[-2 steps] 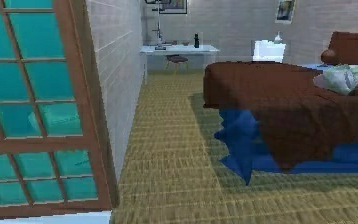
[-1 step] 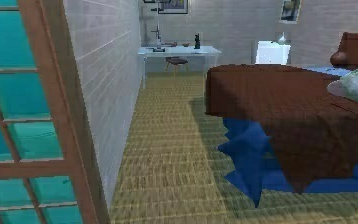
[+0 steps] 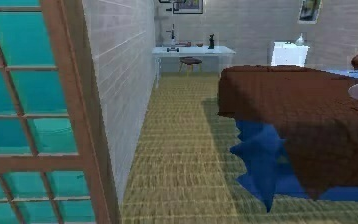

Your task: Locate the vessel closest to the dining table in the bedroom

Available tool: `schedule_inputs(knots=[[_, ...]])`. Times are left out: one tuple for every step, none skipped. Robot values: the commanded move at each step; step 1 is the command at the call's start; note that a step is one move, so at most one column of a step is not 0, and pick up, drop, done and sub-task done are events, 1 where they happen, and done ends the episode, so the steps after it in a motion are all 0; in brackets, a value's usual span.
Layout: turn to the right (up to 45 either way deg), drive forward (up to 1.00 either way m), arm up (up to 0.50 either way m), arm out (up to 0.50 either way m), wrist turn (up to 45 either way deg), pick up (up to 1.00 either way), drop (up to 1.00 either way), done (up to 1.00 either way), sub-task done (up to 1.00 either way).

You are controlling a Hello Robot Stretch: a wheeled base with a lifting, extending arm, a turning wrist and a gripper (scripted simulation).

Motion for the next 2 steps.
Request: schedule_inputs(knots=[[0.0,1.0,0.0,0.0,0.0,0.0,0.0,0.0,0.0],[0.0,1.0,0.0,0.0,0.0,0.0,0.0,0.0,0.0]])
